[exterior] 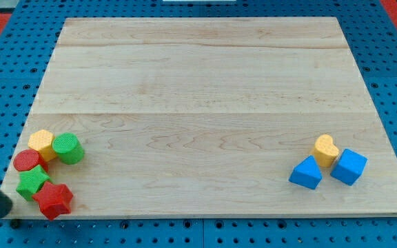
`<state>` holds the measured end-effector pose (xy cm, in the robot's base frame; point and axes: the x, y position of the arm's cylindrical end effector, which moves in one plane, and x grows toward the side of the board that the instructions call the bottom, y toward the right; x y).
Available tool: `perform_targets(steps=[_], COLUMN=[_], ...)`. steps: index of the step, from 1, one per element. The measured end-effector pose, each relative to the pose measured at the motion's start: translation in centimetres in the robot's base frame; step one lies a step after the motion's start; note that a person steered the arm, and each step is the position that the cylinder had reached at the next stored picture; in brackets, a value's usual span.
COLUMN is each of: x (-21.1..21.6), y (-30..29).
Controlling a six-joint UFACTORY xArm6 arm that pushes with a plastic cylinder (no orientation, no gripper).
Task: Slide the green star closer to red star
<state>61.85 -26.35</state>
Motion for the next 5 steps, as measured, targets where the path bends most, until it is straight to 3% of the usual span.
perform_targets(steps=[2,3,4,5], x=[0.0,-1.5,-1.9,-0.8], y=[11.4,13.7,9.1,9.2])
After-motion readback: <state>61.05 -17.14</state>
